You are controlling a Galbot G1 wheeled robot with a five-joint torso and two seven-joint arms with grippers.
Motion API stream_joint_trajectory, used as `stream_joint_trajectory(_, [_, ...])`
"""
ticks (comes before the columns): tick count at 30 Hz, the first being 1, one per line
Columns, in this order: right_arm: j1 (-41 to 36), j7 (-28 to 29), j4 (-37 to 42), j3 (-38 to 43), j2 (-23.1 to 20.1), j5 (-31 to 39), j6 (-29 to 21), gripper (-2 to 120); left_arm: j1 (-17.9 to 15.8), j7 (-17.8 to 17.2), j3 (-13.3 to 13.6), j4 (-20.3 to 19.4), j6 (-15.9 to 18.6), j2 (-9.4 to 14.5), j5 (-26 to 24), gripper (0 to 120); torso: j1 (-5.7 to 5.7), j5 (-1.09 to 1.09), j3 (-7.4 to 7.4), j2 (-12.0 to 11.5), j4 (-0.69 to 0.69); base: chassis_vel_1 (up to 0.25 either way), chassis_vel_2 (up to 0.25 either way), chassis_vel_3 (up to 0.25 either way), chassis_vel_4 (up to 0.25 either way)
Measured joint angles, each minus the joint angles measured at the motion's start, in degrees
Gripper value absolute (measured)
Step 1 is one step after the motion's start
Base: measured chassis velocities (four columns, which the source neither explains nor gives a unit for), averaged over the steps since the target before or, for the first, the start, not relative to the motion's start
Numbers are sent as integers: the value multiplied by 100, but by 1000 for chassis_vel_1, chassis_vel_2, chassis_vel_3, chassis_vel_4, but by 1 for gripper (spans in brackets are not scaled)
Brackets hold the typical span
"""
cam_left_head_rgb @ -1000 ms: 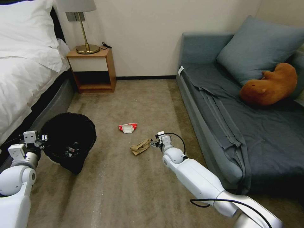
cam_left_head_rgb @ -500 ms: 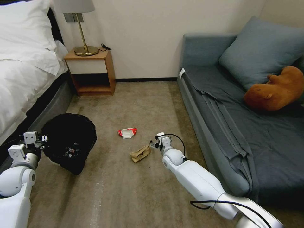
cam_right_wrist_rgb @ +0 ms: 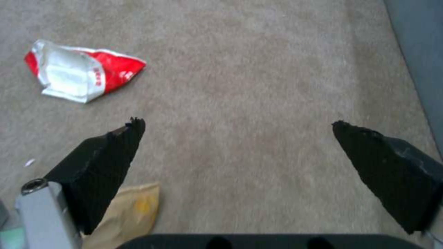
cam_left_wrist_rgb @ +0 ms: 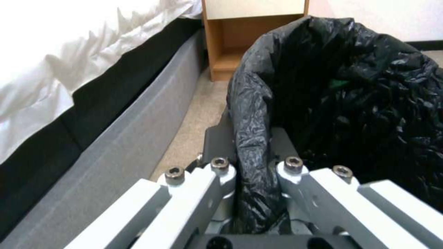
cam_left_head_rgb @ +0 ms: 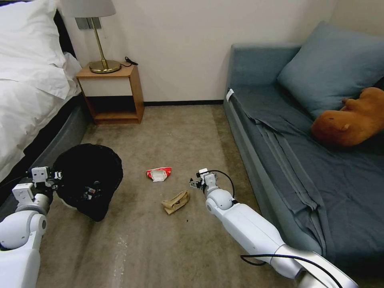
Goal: Pick up the trash bin, then pick up the garbage on the floor and place it into the trash bin.
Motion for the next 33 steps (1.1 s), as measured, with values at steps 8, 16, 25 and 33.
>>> stream_joint_trajectory(8, [9,-41,-36,1,2,-23,9,100,4,-2,-16,0,7,1,9,5,0,0,0,0,1,-84,98,100,-93])
stream_joint_trajectory(16, [11,-67,-81,15,6,-53,30,100,2,-3,-16,0,10,2,12,5,0,0,0,0,0,-104,94,89,-102])
stream_joint_trajectory(25, [10,-76,-86,20,-3,-59,31,100,4,1,-23,35,11,9,14,5,0,0,0,0,1,-95,118,103,-111])
stream_joint_trajectory(33, [-8,-85,-115,2,27,-90,32,100,20,10,-39,47,9,18,15,5,0,0,0,0,-1,-112,99,95,-103])
